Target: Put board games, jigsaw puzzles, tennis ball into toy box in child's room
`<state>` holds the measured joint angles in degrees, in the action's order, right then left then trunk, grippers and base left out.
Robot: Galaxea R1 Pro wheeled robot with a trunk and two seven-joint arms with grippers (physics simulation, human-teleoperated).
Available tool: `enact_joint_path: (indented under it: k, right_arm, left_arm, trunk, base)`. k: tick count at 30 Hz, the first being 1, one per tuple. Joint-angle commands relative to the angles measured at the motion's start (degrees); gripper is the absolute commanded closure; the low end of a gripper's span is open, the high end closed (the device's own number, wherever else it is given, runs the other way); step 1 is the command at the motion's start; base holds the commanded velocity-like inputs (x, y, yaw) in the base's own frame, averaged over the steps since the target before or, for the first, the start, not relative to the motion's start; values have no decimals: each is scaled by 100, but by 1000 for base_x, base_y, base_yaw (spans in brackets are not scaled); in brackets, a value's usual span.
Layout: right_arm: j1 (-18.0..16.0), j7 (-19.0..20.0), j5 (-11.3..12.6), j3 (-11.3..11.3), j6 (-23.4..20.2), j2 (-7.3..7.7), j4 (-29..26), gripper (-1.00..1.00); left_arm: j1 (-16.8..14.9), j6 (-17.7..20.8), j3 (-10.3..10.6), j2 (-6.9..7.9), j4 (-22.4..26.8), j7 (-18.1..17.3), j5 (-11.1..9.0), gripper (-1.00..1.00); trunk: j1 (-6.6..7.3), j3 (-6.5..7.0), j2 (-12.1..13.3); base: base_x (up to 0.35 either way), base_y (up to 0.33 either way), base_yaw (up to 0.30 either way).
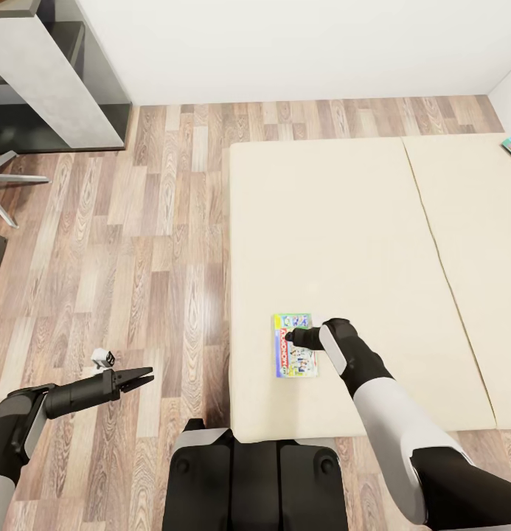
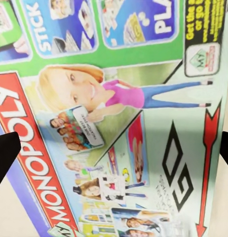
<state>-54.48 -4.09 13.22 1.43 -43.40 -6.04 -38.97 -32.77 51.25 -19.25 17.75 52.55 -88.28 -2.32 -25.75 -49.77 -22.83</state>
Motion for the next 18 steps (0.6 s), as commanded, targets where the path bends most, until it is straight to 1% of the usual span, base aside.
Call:
enact_joint_path:
  k: [1,8,11,12,18]
  right_arm:
    - [-3,-44,56,15,-20,2,-9,-100]
    - [-22,-54,60,15,-28,-17,-13,-100]
    - [-50,-74,57,15,-42,-69,-10,-100]
    - [-68,-83,50,15,-81,-108,-8,-100]
    - [-94,-90,88,15,-272,-146,-6,-100]
  left_arm:
    - [-1,61,0,1,1,-23,3,-100]
    - [-1,61,0,6,1,-23,5,-100]
    - [-1,61,0,4,1,-23,4,-100]
    - [-1,61,0,2,1,-23,3,-100]
    - [-1,61,0,3,1,-23,4,-100]
  trunk:
    - [-3,-6,-9]
    - [-3,-6,-9]
    - [-3,-6,-9]
    - [-3,-6,-9]
    - [-3,-6,-9]
  base:
    - [0,0,0]
    - [0,0,0]
    - [0,0,0]
    - [0,0,0]
    - [0,0,0]
